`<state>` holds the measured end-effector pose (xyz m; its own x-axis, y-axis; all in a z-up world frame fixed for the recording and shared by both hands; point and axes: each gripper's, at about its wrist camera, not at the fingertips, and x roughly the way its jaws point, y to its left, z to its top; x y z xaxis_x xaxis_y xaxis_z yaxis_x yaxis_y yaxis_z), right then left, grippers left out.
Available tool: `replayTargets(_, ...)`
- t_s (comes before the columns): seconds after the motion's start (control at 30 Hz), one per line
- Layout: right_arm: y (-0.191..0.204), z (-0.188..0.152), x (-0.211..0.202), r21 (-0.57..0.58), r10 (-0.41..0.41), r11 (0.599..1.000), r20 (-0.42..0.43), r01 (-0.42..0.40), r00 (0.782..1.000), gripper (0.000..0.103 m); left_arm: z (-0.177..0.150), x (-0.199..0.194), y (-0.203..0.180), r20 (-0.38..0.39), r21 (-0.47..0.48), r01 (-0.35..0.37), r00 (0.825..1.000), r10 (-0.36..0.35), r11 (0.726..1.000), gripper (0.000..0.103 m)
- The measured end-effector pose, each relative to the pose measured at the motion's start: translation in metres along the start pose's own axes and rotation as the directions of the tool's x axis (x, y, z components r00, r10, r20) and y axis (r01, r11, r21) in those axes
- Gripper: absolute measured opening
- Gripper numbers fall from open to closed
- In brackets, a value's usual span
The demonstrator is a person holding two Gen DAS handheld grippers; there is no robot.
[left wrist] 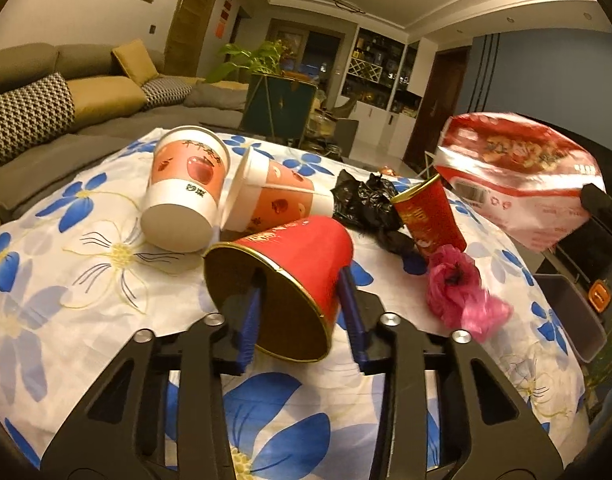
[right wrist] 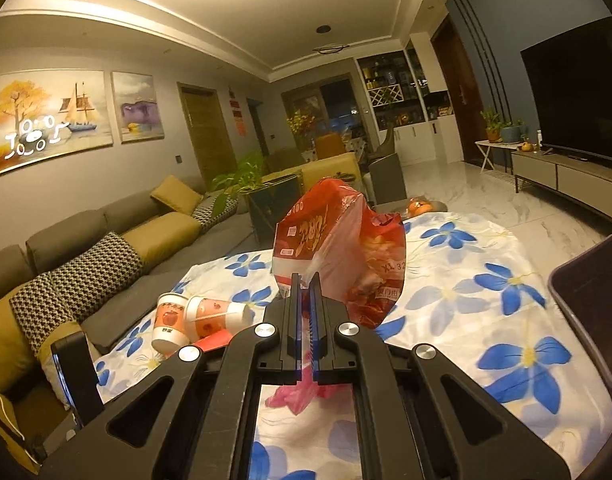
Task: Collect trash
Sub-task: 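Grasp the red snack bag with the right gripper while the left gripper grasps the red cup, then carry the bag and cup over the grey bin and open both grippers to drop them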
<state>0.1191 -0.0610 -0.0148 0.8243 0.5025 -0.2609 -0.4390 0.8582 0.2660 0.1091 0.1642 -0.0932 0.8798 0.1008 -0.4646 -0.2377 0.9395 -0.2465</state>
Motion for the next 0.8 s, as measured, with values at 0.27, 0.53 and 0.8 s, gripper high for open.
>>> replayTargets(0.27,-0.01,0.0,-0.007,-0.003,-0.023,1.0,0.014,0.023,1.0,0.004,0.0,0.0,-0.01,0.001,0.03,0.036,0.999,-0.036,0.999,0.002)
replayTargets(0.53,-0.016,0.003,-0.024,-0.004,-0.041,0.999,0.037,0.041,0.998,0.004,0.008,-0.026,-0.019,0.053,0.042,0.079,0.995,-0.081,0.996,0.002)
replayTargets(0.8,-0.027,0.006,-0.043,-0.006,-0.074,0.997,0.054,0.074,0.996,0.004,0.014,-0.044,-0.041,0.079,0.088,0.11,0.99,-0.117,0.99,0.002)
